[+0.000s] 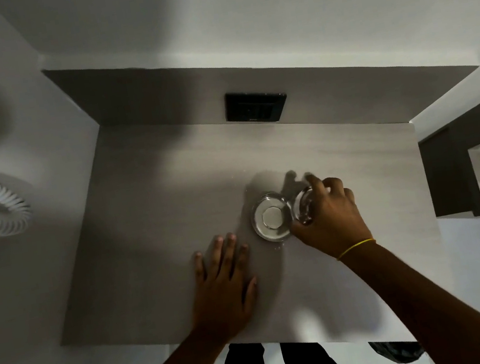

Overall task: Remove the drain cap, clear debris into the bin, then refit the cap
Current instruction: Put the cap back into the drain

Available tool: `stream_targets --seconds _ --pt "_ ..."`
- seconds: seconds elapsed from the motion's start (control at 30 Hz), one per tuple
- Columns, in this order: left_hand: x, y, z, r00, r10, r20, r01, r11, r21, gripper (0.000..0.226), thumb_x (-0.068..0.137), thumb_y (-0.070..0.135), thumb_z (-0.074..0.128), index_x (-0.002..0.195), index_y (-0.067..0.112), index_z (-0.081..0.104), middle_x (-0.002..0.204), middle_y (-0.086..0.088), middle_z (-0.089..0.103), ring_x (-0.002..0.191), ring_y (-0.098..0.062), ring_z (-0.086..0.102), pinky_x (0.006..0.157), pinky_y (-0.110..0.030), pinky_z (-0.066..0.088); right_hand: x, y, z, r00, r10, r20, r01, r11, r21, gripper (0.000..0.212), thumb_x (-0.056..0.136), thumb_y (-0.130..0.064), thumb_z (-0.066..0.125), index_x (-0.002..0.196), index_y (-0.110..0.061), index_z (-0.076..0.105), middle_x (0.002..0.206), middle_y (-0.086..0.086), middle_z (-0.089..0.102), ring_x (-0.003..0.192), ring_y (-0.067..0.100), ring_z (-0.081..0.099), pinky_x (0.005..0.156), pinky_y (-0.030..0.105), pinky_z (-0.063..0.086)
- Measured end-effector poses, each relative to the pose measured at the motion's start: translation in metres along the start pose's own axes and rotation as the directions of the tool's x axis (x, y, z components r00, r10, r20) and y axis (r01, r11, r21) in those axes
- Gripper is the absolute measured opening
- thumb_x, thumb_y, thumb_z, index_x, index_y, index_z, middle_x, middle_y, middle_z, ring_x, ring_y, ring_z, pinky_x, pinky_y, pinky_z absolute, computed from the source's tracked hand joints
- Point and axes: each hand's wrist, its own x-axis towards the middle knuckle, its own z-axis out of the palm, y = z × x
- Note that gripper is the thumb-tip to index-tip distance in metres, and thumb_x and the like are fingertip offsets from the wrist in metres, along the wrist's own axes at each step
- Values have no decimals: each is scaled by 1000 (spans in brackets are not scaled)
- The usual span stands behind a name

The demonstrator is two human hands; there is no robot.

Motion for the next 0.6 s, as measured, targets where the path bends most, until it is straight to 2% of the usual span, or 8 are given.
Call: stream_targets --seconds 0.1,0.2,0.37,0.6 --pt "0 1 -1 1000 -9 -4 9 1000 -8 74 104 54 48 168 20 36 178 -11 27 166 -38 20 126 -73 19 1 -33 5 995 -96 12 96 995 -18 97 65 -61 70 150 -21 42 137 13 48 123 41 49 97 54 56" --pt "-1 1 -1 1000 -7 -15 7 1000 -10 73 104 54 46 168 19 37 178 -11 28 165 -37 24 127 -72 18 1 -57 14 986 -149 70 155 984 -85 89 66 -54 67 146 -22 44 137 10 46 124 39 47 89 54 58" --pt "2 6 -2 1000 -8 -9 8 1000 -12 72 105 54 45 166 18 39 177 -12 29 165 -36 24 128 -71 18 5 -57 29 979 -164 124 187 961 -204 91 66 -51 69 148 -22 43 142 10 43 126 38 45 91 54 55" --pt "-1 6 -2 1000 7 -3 -8 1000 -6 72 104 54 47 166 18 41 177 -12 31 164 -37 26 128 -71 19 4 -55 42 974 -187 125 211 952 -223 89 66 -49 72 147 -23 44 144 10 42 127 37 44 90 53 56"
